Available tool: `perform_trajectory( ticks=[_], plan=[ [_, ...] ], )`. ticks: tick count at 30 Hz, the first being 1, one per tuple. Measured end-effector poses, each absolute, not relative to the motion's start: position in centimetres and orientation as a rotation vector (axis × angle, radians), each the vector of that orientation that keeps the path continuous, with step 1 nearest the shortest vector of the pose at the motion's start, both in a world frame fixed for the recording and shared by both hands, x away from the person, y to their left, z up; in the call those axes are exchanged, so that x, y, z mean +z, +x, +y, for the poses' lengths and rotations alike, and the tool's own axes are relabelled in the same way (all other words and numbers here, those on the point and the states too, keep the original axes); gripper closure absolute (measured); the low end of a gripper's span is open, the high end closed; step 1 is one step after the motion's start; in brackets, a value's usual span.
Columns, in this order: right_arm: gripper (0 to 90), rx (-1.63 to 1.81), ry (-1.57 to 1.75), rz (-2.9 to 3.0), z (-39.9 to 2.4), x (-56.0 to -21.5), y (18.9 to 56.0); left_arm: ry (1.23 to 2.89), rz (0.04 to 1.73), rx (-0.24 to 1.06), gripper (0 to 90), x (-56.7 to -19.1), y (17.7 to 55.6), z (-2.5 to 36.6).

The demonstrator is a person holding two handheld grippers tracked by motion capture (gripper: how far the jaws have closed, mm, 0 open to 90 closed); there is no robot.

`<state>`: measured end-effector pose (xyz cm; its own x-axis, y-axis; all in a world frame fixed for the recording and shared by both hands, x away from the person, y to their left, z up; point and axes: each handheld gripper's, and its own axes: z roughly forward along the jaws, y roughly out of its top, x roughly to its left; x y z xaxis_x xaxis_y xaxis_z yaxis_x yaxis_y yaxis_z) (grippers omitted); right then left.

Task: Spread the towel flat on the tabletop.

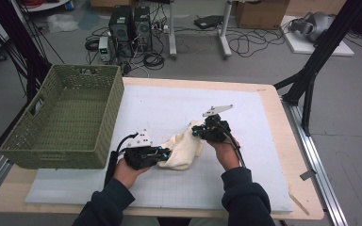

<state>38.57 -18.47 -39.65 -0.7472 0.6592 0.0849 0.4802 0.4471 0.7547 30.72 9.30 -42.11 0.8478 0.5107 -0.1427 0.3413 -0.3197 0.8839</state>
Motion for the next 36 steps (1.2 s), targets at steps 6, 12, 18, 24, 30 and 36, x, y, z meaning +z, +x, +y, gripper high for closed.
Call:
perform_trajectory(
  ticks=[6,12,18,24,30,36],
  plan=[
    [89.5,1.209,0.981,2.434,-20.7,-39.3,36.7,1.935,0.64,0.188,84.9,-42.7,30.5,9.4],
    [36.1,1.277,1.121,2.286,-21.0,-38.8,37.0,1.946,0.62,0.194,84.9,-42.8,30.3,9.0],
    [43.3,1.219,1.189,2.379,-18.8,-40.4,38.5,1.937,0.62,0.19,85.0,-42.9,30.4,9.1],
    [88.1,1.222,1.082,2.474,-18.4,-40.4,38.1,1.937,0.624,0.179,84.9,-43.0,30.5,9.2],
    [88.5,1.255,1.024,2.436,-20.4,-39.5,36.4,1.935,0.64,0.178,84.6,-43.3,30.4,9.4],
    [88.5,1.266,1.001,2.378,-23.6,-39.3,33.0,1.934,0.641,0.15,84.2,-43.6,30.4,9.2]
  ],
)
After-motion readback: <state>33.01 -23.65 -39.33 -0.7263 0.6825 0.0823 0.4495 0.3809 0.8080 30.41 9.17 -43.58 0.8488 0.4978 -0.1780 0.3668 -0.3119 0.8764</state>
